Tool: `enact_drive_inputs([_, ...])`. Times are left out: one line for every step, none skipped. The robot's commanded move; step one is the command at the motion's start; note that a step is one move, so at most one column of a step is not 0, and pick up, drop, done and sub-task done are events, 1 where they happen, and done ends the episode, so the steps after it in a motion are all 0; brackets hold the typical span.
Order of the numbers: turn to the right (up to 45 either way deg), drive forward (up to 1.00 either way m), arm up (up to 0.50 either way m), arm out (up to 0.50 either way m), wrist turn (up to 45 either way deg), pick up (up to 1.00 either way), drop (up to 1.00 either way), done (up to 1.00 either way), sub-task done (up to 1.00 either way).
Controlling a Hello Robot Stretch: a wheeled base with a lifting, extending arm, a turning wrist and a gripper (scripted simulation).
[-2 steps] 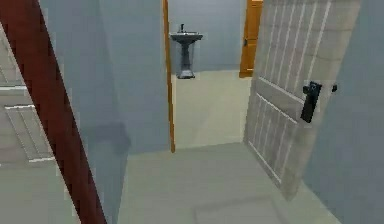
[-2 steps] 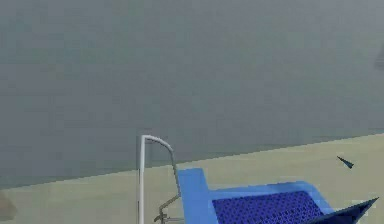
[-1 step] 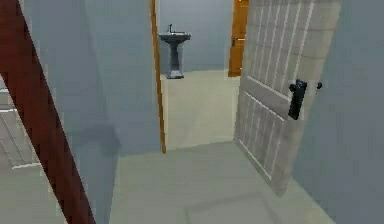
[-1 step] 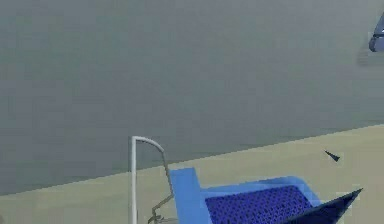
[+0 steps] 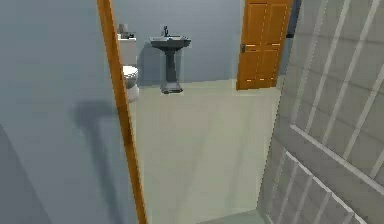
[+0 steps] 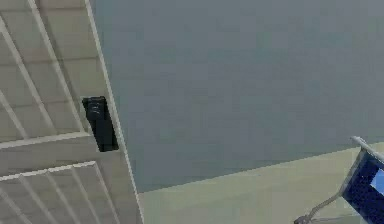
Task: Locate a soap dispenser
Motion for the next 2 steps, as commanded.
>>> enact_drive_inputs([0.0, 0.85, 0.00, 0.00, 0.0, 0.00, 0.00, 0.00, 0.00])
enact_drive_inputs([-9.0, 0.00, 0.00, 0.00, 0.0, 0.00, 0.00, 0.00, 0.00])
